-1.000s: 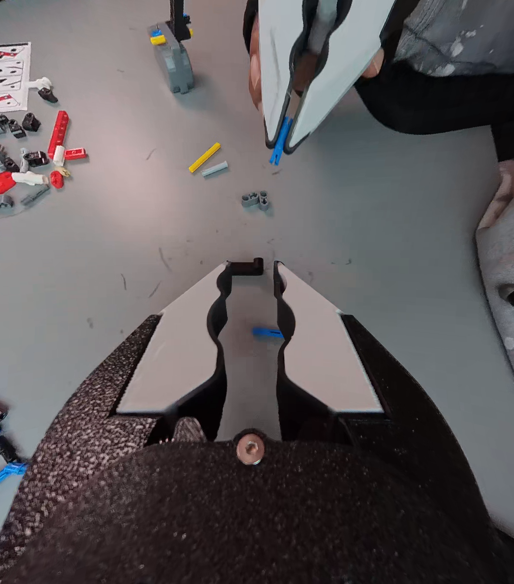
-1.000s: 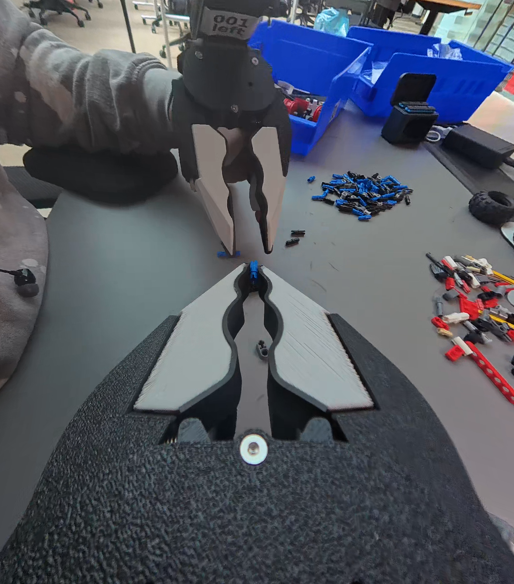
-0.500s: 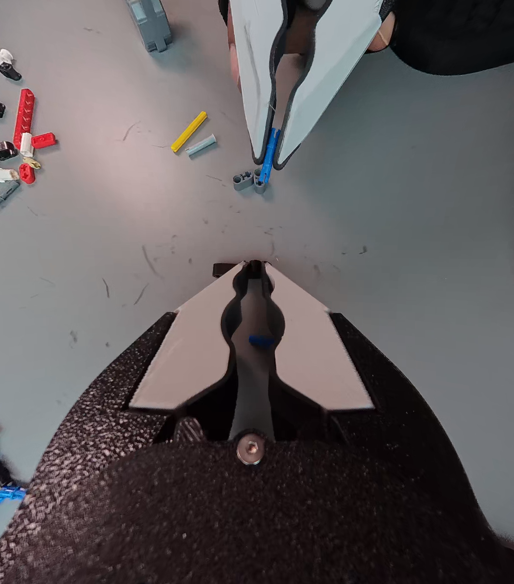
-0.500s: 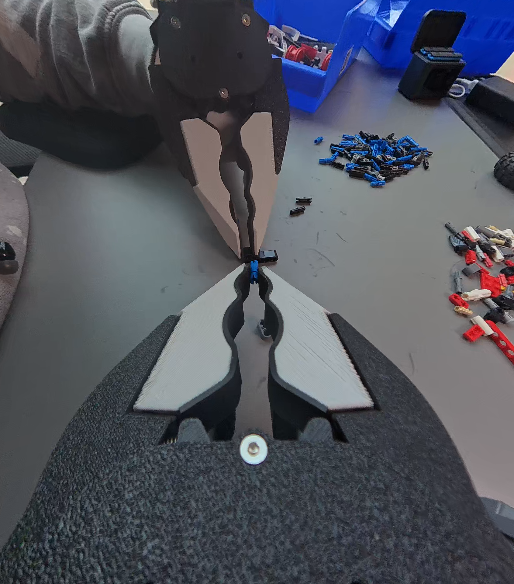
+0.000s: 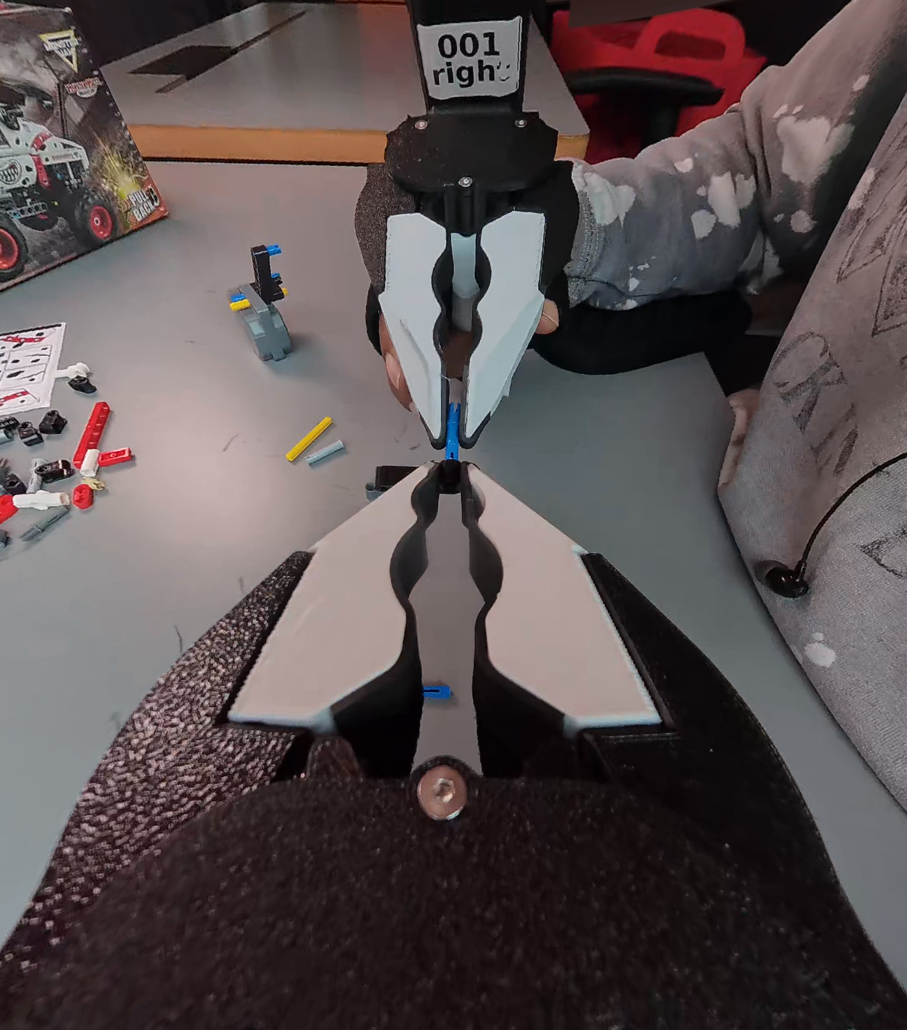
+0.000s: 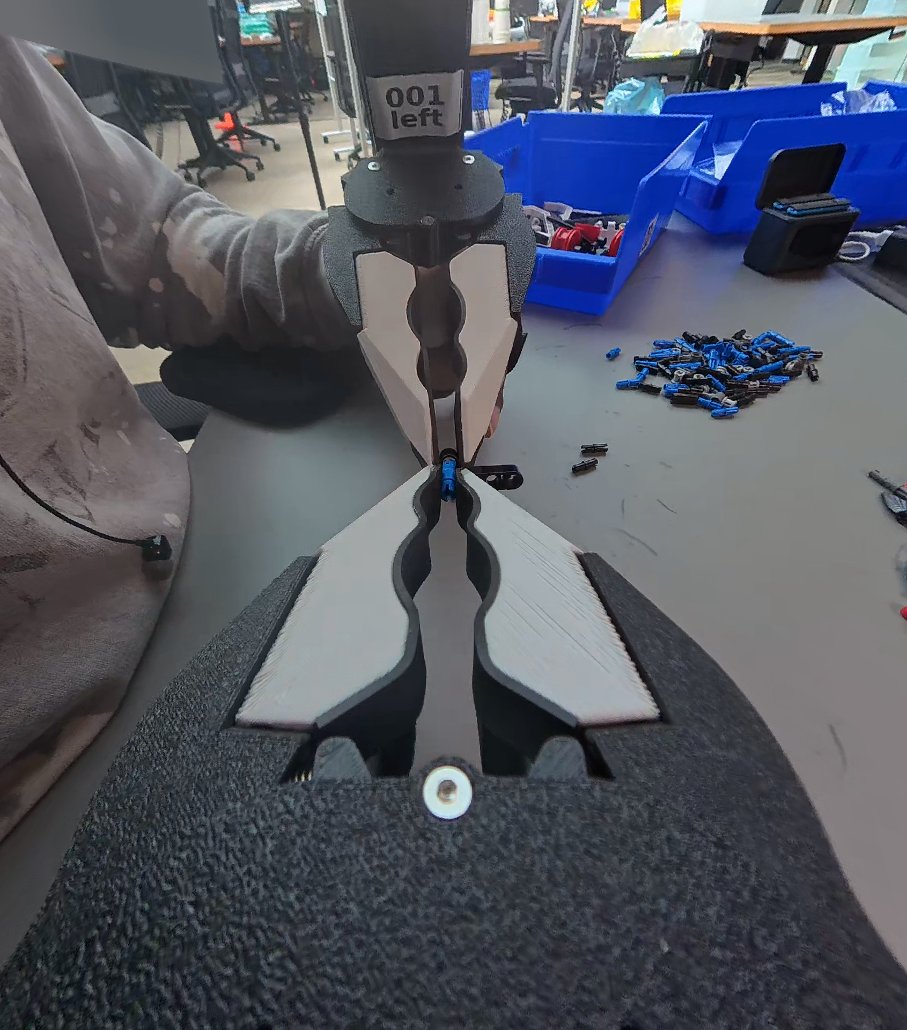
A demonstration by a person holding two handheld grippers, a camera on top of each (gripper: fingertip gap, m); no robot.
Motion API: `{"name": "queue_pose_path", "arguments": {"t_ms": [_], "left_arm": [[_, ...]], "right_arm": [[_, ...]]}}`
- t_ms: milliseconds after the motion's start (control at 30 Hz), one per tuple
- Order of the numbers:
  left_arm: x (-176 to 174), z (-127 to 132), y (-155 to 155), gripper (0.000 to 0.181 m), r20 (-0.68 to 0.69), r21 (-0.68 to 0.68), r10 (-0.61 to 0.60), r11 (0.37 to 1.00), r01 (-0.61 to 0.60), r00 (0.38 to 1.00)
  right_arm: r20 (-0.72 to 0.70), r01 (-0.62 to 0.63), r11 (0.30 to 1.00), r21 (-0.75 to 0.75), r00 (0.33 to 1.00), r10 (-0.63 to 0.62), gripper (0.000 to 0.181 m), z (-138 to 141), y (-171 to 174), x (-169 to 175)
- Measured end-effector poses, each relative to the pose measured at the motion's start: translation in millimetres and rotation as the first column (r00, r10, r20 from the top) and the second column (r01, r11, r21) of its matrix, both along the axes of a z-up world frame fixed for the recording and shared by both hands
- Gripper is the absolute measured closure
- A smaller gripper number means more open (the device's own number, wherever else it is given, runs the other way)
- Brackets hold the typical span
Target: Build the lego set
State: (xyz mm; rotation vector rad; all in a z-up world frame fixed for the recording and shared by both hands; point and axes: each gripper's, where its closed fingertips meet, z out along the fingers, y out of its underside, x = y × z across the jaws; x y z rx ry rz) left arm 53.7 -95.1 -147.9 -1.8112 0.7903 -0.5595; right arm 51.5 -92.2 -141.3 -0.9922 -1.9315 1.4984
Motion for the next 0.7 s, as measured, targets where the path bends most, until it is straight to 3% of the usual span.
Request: {"name": "queue_pose_path", "arguments": {"t_ms": [200, 333, 467, 700], "left_arm": [[-3, -2, 4, 0.174, -0.135, 0.076, 0.050, 0.996, -0.040, 0.990], [-8, 6, 10, 0.174, -0.210, 0.180, 0.130, 0.979, -0.093, 0.969], [-12, 8, 13, 0.174, -0.287, 0.248, 0.183, 0.962, -0.112, 0.940], [-11, 8, 8, 0.175, -0.275, 0.246, 0.157, 0.965, -0.089, 0.949]], "right_arm": [[0.048, 0.026, 0.999, -0.047, 0.999, -0.024, 0.177, -1, 3, -3], [0.093, 0.063, 0.970, -0.237, 0.995, -0.041, 0.177, 8, 8, -8], [0.113, 0.087, 0.938, -0.335, 0.992, -0.051, 0.177, 10, 12, -12], [0.051, 0.078, 0.984, -0.160, 0.996, -0.071, 0.177, 8, 8, -12]]}}
